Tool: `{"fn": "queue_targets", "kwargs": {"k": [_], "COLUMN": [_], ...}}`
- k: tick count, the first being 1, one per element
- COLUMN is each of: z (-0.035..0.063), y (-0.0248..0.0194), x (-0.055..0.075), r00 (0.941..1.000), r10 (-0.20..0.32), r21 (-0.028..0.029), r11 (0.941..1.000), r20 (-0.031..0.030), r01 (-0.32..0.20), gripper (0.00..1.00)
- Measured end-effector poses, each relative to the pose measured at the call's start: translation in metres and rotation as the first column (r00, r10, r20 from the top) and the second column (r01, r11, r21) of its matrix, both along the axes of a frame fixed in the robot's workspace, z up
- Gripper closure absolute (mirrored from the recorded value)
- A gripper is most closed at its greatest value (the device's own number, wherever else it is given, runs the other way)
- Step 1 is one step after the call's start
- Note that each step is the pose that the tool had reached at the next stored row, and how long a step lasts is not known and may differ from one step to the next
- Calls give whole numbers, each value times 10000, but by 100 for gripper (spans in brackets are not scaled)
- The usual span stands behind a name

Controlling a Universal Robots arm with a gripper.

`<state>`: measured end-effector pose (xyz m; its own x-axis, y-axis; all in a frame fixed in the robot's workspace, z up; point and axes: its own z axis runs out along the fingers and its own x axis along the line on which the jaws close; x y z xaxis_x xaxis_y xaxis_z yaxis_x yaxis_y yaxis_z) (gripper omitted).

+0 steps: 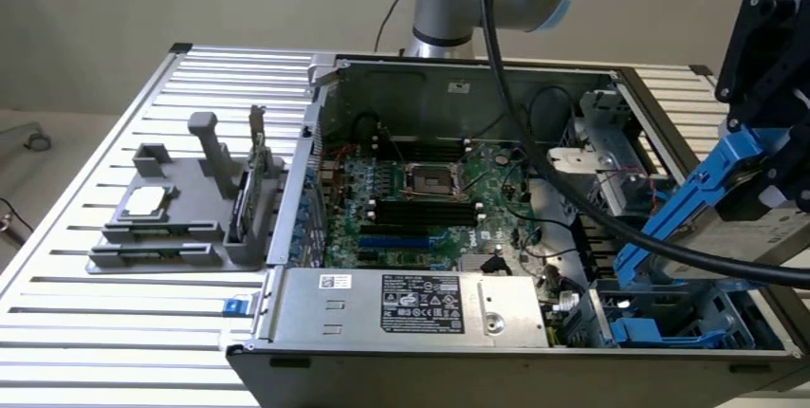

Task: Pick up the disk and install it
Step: 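Pick up the disk, then insert the disk into the insertion slot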

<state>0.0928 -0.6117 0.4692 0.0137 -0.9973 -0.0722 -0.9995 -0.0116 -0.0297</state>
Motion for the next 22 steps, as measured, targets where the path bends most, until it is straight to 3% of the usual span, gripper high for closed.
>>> {"fn": "queue_targets", "kwargs": {"k": [8, 22], "z": [-142, -154], "y": [0, 0], "x": [1, 1], "r00": [10000, 10000], "r10": [1, 1], "r21": [-8, -9], "r11": [10000, 10000], "r20": [0, -1], "r01": [-1, -1], "gripper": [67, 67]}}
